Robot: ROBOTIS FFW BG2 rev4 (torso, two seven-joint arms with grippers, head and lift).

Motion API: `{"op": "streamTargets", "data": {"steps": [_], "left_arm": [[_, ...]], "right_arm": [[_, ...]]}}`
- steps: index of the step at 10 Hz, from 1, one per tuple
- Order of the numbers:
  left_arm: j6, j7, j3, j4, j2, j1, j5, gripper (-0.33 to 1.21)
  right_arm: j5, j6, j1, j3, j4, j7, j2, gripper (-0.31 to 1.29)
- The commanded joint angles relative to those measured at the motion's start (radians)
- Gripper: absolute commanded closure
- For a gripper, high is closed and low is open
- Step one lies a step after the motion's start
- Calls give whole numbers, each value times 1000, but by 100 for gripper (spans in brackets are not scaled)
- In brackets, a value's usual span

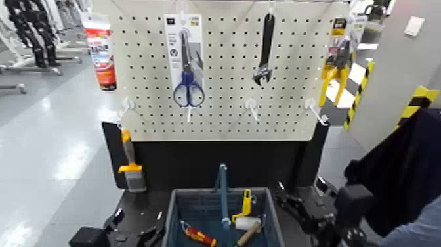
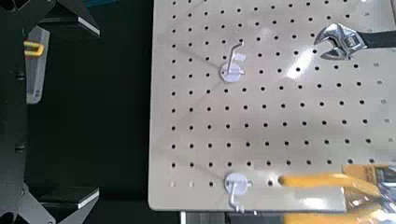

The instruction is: Put the tool with the wooden handle into the crate.

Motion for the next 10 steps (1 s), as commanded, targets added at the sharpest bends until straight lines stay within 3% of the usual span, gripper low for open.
{"op": "streamTargets", "data": {"steps": [1, 4, 8, 10], "left_arm": [[8, 0, -1, -2, 0, -2, 0, 13], [13, 0, -3, -2, 3, -3, 0, 13], [14, -2, -6, -3, 5, -3, 0, 13], [16, -2, -8, -3, 5, -6, -2, 13]], "right_arm": [[43, -74, 98, 10, -16, -93, 12, 11], [103, -169, 167, 40, 1, -211, 14, 12], [99, -221, 201, 38, 42, -225, 29, 12], [74, -217, 195, 29, 49, -191, 31, 12]]}}
